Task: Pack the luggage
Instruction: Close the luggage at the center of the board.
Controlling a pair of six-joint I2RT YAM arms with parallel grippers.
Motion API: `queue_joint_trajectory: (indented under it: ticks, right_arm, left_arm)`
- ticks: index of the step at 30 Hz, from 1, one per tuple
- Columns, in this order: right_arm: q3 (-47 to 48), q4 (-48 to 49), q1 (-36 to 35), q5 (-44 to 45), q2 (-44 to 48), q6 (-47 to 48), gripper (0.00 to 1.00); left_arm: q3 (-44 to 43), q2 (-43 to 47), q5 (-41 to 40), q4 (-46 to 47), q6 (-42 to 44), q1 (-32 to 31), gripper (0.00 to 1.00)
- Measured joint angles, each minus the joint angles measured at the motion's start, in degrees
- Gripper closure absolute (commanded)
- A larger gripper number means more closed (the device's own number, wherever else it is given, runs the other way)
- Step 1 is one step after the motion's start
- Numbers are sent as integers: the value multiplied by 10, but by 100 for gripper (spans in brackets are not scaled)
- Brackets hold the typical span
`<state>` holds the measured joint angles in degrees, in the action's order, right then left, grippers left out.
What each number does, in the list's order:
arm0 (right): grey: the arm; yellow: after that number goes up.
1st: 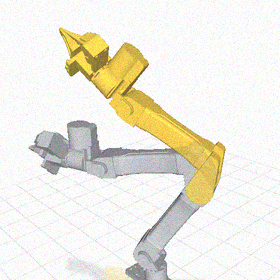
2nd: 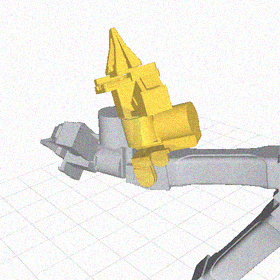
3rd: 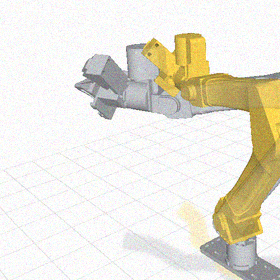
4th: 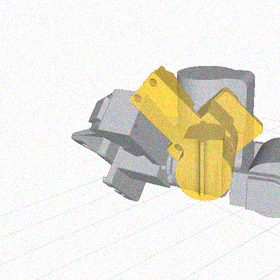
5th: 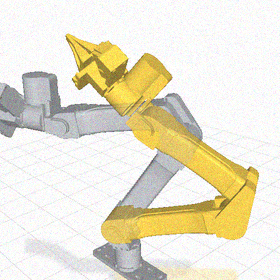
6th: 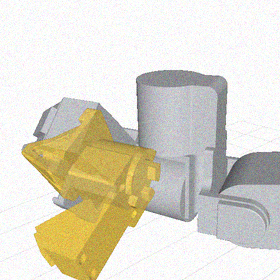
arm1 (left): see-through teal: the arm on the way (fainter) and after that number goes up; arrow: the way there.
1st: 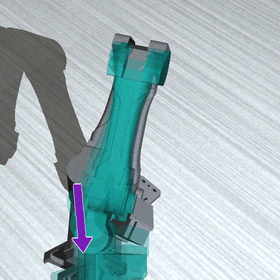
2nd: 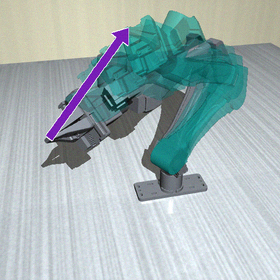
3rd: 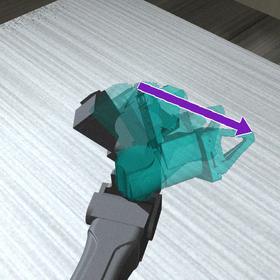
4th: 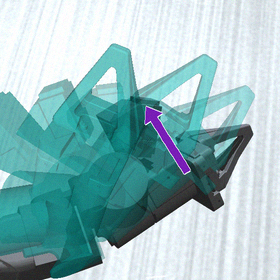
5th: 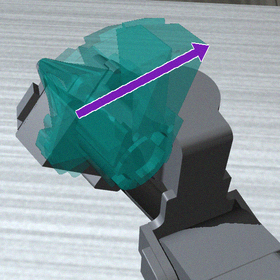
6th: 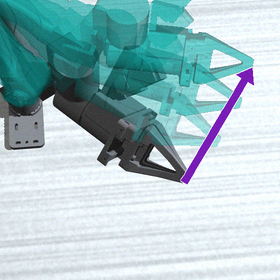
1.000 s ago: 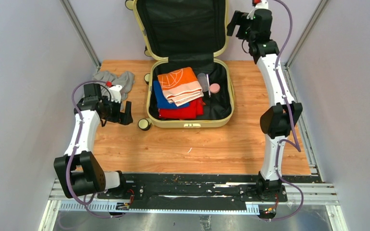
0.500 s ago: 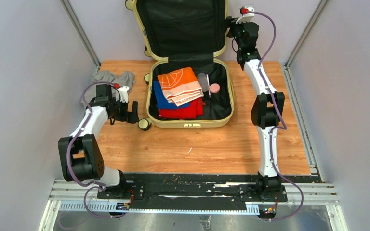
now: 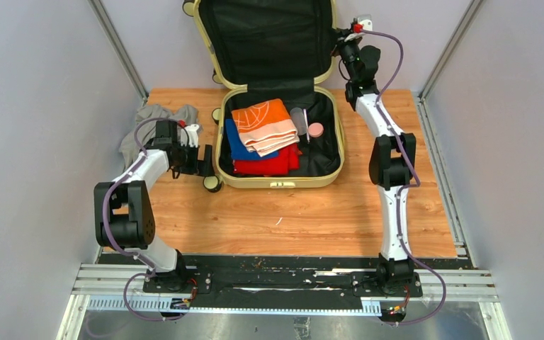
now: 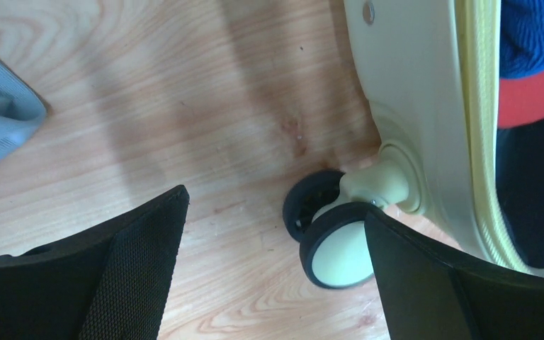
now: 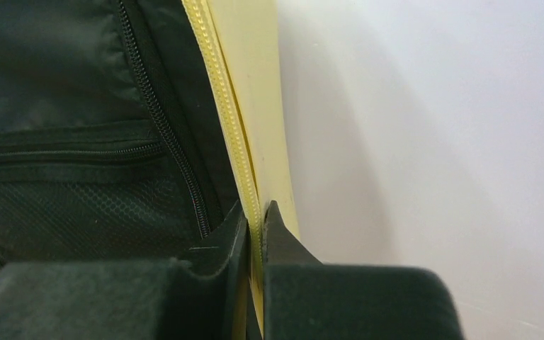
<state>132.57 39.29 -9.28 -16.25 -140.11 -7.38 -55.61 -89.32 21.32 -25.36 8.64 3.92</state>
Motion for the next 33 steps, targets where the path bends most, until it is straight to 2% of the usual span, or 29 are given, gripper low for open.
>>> queue_joint_trajectory:
  ticks: [12, 16, 18, 22, 25, 29, 33]
  right_arm:
    - [-463, 189, -1, -6, 266, 9, 100]
    - [-597, 219, -1, 2, 337, 7, 100]
    - [-655, 219, -1, 13, 369, 2, 96]
    - [-742, 186, -4, 33, 438, -26, 81]
    - [-783, 88, -14, 50, 504, -59, 62]
    - [-813, -49, -15, 84, 598, -92, 53]
    - [-862, -116, -16, 159, 702, -136, 53]
  left_arm:
    - [-39, -38, -20, 22, -39, -10, 0]
    - [-39, -37, -24, 21, -43, -11, 0]
    - [-39, -28, -29, 12, -41, -11, 0]
    - [-35, 24, -53, -20, -19, -11, 0]
    - [-12, 92, -77, -39, 5, -6, 0]
    - [37, 192, -113, -58, 39, 18, 0]
    - [63, 254, -142, -86, 68, 36, 0]
